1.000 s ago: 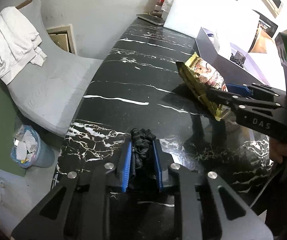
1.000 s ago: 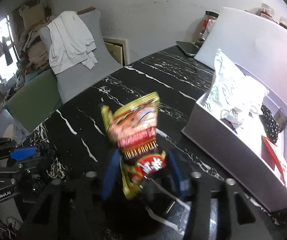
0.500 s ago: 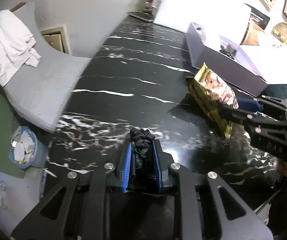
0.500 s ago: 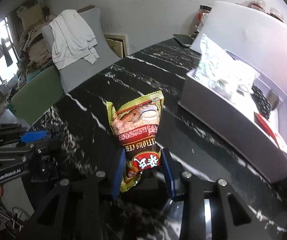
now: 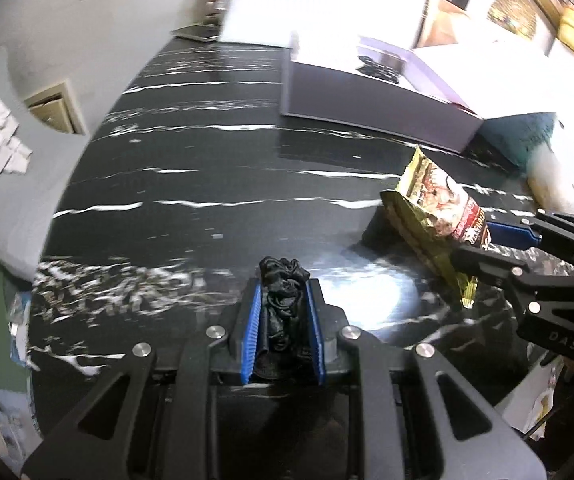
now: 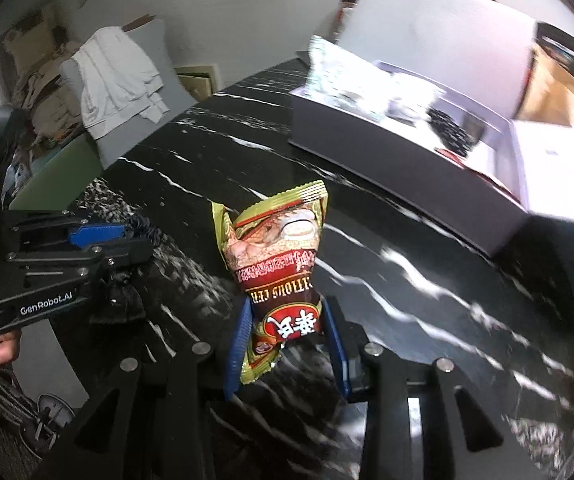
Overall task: Organize objects
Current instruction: 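Lift the black scrunchie and gold snack bag in both tools toward the box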
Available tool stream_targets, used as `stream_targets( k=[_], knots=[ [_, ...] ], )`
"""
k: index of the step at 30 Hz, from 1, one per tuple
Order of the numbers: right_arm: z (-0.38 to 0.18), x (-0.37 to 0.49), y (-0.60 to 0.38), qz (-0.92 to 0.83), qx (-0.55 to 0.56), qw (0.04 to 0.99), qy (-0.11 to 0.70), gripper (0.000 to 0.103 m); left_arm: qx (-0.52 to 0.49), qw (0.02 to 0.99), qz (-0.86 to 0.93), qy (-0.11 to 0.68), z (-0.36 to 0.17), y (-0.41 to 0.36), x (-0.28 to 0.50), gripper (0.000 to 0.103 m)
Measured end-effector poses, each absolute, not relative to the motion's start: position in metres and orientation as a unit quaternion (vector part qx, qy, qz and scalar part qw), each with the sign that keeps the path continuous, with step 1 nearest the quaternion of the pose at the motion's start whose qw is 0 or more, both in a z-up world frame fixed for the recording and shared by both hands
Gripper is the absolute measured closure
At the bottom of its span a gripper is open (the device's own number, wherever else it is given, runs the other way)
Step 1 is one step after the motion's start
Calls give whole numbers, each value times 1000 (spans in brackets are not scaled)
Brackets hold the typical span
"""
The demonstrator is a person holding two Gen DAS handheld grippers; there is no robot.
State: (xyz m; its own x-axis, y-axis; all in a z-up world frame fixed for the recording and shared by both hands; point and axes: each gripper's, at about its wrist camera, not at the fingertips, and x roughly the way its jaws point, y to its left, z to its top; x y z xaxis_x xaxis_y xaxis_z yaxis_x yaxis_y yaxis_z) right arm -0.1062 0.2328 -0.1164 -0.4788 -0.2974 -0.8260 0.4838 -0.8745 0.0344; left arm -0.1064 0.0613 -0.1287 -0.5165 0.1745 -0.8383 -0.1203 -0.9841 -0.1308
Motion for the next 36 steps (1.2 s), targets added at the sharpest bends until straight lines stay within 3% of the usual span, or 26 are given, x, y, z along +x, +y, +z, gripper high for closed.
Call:
stream_targets(
  k=[8, 11, 15, 18, 20, 32, 36],
  knots=[
    [-116, -91, 257, -861, 458, 202, 91, 66, -482, 122, 868, 4, -128, 97, -103, 80],
    [-117, -86, 261, -863, 456, 201, 91, 66, -482, 126, 867, 8, -129, 102, -101, 69],
    [-118, -85, 260, -864, 453, 201, 90, 63, -480, 128, 868, 10, -126, 104, -96, 61],
    [-121, -85, 258, -862, 454, 203, 97, 52, -474, 125, 872, 8, -121, 101, -90, 42],
    [-124, -85, 254, -858, 458, 207, 103, 50, -466, 120, 876, 11, -117, 98, -84, 32],
    [-137, -86, 248, -859, 455, 210, 101, 36, -483, 130, 866, -2, -125, 85, -61, 30],
    [-137, -84, 247, -861, 452, 207, 104, 36, -485, 145, 862, 7, -128, 93, -58, 28]
  ],
)
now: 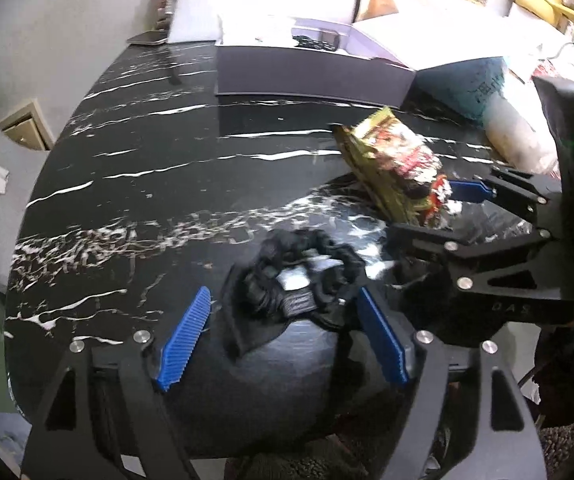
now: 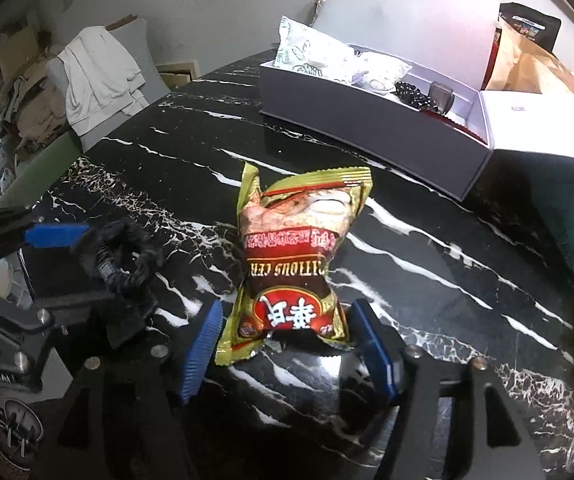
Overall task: Organize objects
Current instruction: 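Lift the black scrunchie and gold snack bag in both tools toward the box, then carry the black scrunchie and gold snack bag in both tools over the box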
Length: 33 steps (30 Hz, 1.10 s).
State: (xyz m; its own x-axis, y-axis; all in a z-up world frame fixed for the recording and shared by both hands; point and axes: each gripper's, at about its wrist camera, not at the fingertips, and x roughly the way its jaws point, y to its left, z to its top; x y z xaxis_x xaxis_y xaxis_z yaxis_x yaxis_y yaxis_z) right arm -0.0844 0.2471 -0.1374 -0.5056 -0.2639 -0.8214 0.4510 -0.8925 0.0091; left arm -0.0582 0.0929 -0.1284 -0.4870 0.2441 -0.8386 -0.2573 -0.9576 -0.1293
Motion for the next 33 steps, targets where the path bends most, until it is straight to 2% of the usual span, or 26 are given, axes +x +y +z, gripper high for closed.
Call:
stream_targets(
  k=[4, 6, 7, 8, 9, 10, 11, 16, 17, 21, 33],
  knots=[
    [-137, -84, 250, -864, 449, 208, 93, 36, -484, 150, 862, 28, -130, 105, -58, 26],
    [-137, -83, 250, -865, 448, 209, 92, 36, -479, 145, 865, 40, -131, 107, -57, 29],
    [-137, -83, 250, -865, 447, 209, 93, 36, -476, 140, 867, 46, -131, 109, -57, 40],
    [-137, -83, 250, -865, 446, 209, 93, 36, -473, 136, 869, 52, -130, 110, -56, 55],
    [-137, -82, 250, -866, 446, 208, 92, 37, -471, 135, 870, 53, -129, 109, -56, 63],
    [-137, -82, 251, -867, 444, 207, 91, 39, -471, 139, 870, 43, -128, 107, -56, 78],
    [-137, -82, 251, -868, 442, 207, 89, 45, -473, 145, 869, 33, -128, 105, -57, 88],
    [-134, -79, 251, -868, 439, 215, 86, 69, -476, 147, 867, 0, -127, 94, -58, 90],
    [-134, -79, 251, -867, 439, 219, 83, 76, -475, 145, 868, 0, -127, 93, -59, 90],
    [-132, -78, 252, -866, 440, 227, 77, 81, -469, 142, 872, 3, -118, 92, -60, 90],
    [-108, -70, 257, -874, 421, 234, 61, 85, -455, 125, 882, -1, -86, 86, -80, 90]
  ],
)
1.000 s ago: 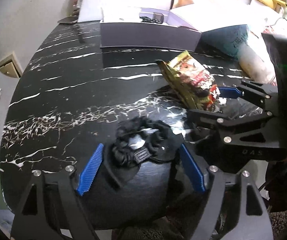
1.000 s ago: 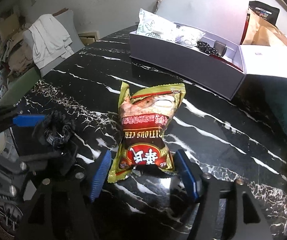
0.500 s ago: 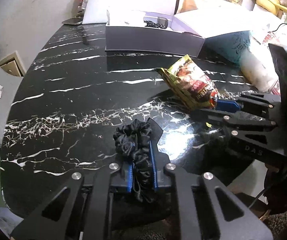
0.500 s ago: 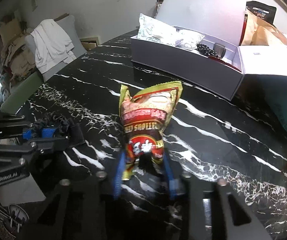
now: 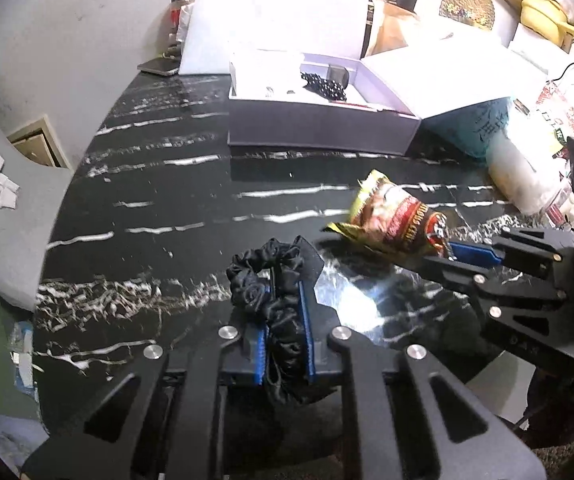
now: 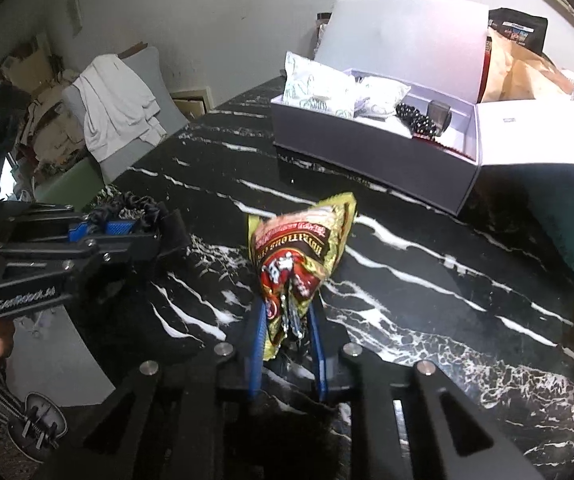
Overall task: Organize objects
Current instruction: 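Carry the black scrunchie and gold snack bag in both tools over the box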
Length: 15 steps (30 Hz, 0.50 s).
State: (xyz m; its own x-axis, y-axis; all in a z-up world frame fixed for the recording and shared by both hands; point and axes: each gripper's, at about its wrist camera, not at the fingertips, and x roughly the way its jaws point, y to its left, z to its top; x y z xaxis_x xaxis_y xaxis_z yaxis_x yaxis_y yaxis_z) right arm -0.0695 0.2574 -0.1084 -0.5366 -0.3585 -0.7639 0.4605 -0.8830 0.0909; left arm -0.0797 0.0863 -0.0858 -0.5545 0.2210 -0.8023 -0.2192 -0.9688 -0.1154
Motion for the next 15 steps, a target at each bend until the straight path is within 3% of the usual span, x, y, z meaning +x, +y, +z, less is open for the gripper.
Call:
stream_targets(
  k=[15],
  knots=[
    [-79, -64, 276, -894, 379, 239, 30, 85, -435, 141, 889, 8, -61, 92, -91, 90]
  ],
)
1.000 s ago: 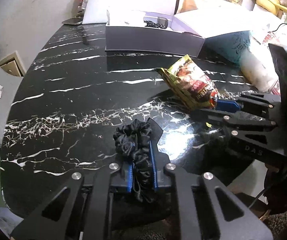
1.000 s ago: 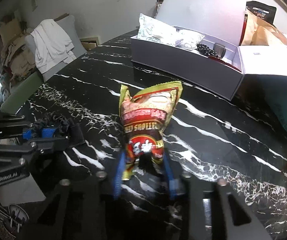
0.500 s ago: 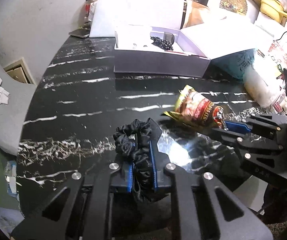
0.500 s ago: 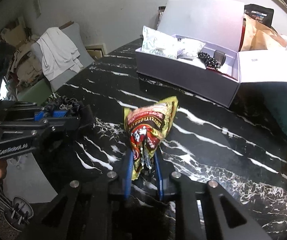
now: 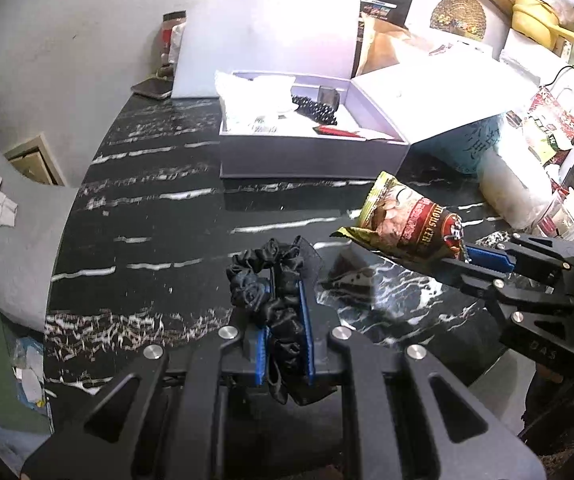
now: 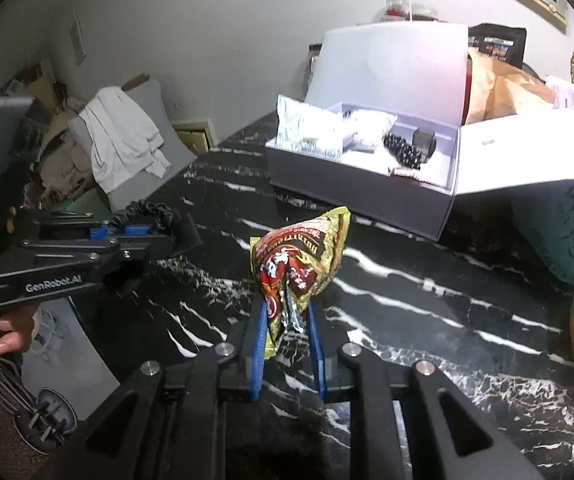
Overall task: Organize objects
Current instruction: 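Carry the black scrunchie and gold snack bag in both tools over the box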
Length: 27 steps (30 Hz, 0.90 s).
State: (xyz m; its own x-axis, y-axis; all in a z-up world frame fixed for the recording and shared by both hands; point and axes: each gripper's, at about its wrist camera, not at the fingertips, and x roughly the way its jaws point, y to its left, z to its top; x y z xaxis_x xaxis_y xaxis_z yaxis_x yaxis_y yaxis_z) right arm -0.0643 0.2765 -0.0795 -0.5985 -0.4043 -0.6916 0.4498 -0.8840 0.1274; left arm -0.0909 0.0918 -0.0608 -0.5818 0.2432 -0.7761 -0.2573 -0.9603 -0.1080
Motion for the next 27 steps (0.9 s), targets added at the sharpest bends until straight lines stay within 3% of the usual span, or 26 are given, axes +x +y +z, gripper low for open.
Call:
stream_targets(
  k=[17, 27],
  knots=[
    [-50, -83, 279, -903, 354, 239, 35, 85, -413, 154, 897, 28, -23, 110, -130, 90],
    [-103, -93, 274, -876, 411, 249, 34, 85, -443, 168, 880, 27, -61, 118, -142, 90]
  ],
)
